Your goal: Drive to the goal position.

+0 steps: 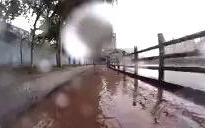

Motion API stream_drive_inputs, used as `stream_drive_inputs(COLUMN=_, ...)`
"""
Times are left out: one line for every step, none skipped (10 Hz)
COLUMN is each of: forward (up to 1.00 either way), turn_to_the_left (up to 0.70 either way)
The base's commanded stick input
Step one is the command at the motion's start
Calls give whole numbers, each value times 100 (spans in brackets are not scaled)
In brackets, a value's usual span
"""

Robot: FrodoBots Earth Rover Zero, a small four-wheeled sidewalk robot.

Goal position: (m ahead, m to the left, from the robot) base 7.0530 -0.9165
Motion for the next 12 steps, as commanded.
stream_drive_inputs(forward=100, turn_to_the_left=0)
stream_drive_inputs(forward=100, turn_to_the_left=0)
stream_drive_inputs(forward=100, turn_to_the_left=0)
stream_drive_inputs(forward=100, turn_to_the_left=0)
stream_drive_inputs(forward=100, turn_to_the_left=0)
stream_drive_inputs(forward=100, turn_to_the_left=0)
stream_drive_inputs(forward=100, turn_to_the_left=0)
stream_drive_inputs(forward=100, turn_to_the_left=0)
stream_drive_inputs(forward=100, turn_to_the_left=0)
stream_drive_inputs(forward=100, turn_to_the_left=0)
stream_drive_inputs(forward=100, turn_to_the_left=0)
stream_drive_inputs(forward=100, turn_to_the_left=0)
